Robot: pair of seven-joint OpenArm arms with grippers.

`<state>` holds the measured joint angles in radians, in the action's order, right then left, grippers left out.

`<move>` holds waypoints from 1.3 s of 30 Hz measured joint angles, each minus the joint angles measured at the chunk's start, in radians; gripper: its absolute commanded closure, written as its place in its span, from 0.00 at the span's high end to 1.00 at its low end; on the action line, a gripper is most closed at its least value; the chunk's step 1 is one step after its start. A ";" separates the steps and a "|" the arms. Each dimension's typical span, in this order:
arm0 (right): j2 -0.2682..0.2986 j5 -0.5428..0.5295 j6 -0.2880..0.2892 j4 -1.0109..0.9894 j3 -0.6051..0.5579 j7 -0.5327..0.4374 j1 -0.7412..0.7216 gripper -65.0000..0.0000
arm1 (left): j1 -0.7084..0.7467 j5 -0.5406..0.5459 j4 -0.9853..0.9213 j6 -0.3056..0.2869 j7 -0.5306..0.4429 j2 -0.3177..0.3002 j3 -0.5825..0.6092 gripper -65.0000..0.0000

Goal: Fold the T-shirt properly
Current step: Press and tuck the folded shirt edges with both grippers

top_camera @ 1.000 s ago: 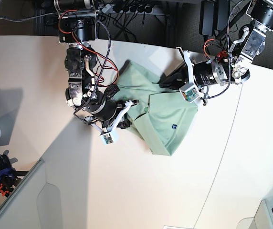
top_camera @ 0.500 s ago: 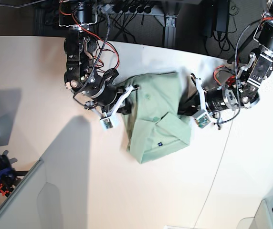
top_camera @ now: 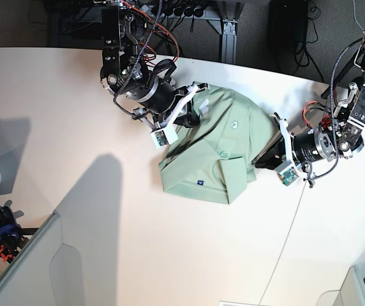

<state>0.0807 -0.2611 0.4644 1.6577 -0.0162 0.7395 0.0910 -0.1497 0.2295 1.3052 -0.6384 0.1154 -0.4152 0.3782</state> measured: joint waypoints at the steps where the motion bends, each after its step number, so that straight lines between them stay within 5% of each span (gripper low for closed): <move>1: 0.000 0.003 0.000 0.007 0.008 0.013 0.000 0.00 | 0.006 0.015 0.003 0.001 0.000 -0.006 -0.027 0.00; 14: 0.000 -0.068 0.000 0.136 0.056 -0.002 -0.005 0.00 | 0.195 0.204 0.268 -0.047 0.039 -0.043 -0.215 0.00; 18: -0.066 -0.086 0.000 0.129 0.056 -0.047 -0.076 0.00 | 0.188 0.220 0.344 -0.049 0.059 -0.005 -0.183 0.00; 23: -0.145 -0.026 0.010 -0.029 0.056 -0.077 -0.214 0.00 | 0.184 0.132 0.240 -0.051 0.085 0.082 -0.118 0.00; 27: -0.139 0.044 0.008 -0.235 0.055 -0.095 -0.299 0.00 | 0.145 0.123 0.097 -0.050 0.077 0.114 -0.117 0.00; 32: -0.086 0.035 0.027 -0.460 0.055 -0.232 -0.317 0.00 | 0.151 0.109 -0.058 -0.059 -0.049 0.125 -0.117 0.00; 39: -0.071 0.023 0.030 -0.504 0.055 -0.280 -0.321 0.00 | 0.149 0.106 -0.071 -0.057 -0.065 0.124 -0.124 0.00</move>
<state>0.0101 -0.2382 0.4942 1.1538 0.0391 0.4595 -0.2302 -0.0010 0.3351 1.2346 -0.6956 0.0505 -0.2913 0.2539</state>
